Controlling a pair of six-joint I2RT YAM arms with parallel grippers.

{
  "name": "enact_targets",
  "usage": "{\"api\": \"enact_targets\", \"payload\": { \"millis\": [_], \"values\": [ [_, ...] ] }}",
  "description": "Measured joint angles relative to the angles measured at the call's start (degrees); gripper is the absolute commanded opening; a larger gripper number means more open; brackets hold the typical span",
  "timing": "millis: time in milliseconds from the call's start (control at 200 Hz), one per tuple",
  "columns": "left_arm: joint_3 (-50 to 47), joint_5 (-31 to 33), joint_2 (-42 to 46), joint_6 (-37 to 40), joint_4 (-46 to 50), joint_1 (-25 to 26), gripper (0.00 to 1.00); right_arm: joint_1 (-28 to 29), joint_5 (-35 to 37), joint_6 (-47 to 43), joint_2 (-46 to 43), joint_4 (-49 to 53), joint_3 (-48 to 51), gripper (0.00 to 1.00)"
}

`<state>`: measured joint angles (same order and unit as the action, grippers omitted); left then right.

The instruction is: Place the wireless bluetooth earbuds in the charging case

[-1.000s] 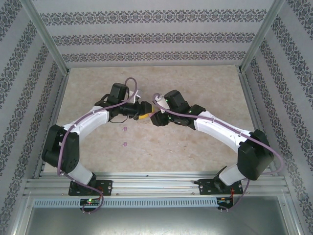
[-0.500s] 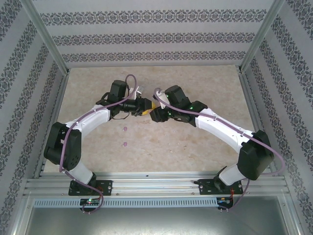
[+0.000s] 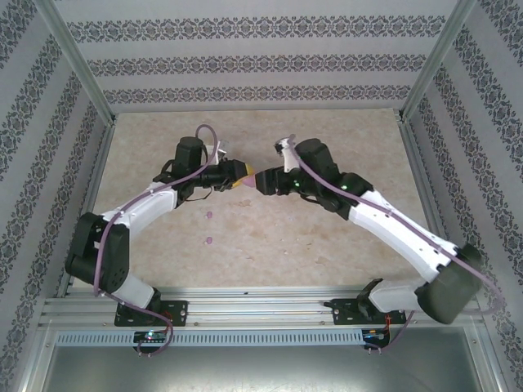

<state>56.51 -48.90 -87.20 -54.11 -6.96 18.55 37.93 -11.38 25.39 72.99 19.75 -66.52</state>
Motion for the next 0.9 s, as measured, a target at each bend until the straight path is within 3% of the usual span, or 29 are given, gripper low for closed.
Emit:
{"api": "enact_targets", "payload": {
  "millis": [180,560,899],
  "values": [
    [-0.46,2.99,3.63,-0.66,-1.25,-0.28,0.07,-2.34,0.0,10.86,-4.7,-2.43,2.27,0.7],
    [-2.19,5.05,6.62,-8.04,-8.85,-0.28,0.07,-6.69,-10.08,32.83,0.0,-18.49,9.31,0.68],
    [-2.12,4.59,6.6,-14.23,-13.7,-0.13,0.07,-6.69,-15.78,41.68,4.2,-32.15,9.73,0.64]
  ]
}}
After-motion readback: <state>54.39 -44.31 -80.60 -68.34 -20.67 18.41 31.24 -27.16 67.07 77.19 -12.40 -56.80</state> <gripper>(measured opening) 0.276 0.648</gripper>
